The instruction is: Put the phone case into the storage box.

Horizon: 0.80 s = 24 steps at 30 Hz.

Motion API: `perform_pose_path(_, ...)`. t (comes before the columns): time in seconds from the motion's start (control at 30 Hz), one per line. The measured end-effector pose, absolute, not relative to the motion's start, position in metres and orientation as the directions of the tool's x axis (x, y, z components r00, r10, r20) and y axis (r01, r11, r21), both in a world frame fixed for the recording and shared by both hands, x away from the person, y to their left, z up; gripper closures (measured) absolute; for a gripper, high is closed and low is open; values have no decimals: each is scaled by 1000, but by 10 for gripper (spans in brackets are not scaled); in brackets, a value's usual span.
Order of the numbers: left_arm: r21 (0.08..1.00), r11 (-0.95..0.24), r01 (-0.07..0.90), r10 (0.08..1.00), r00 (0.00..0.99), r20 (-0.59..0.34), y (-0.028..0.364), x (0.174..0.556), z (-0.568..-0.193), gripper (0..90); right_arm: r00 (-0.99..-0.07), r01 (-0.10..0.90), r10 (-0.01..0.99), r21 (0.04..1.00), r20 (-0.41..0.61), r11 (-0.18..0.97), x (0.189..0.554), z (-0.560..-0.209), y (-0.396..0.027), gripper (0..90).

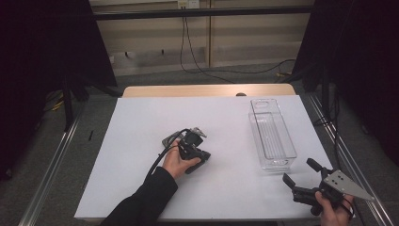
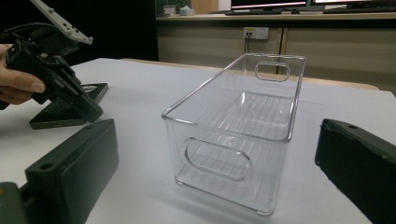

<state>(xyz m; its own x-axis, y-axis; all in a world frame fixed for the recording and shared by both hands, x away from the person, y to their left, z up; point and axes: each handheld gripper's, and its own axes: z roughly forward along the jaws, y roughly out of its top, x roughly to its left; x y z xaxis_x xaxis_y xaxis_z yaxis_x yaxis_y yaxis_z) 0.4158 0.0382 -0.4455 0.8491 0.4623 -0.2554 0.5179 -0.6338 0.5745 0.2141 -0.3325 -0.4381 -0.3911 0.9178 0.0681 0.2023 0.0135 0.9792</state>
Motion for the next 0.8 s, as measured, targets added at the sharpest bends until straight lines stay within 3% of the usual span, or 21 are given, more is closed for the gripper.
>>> perform_pose_path(0.8, 565, -632, 531, 459, 843, -279, 69, 398, -444, 900, -391, 203, 918, 979, 68, 13, 214, -438, -332, 0)
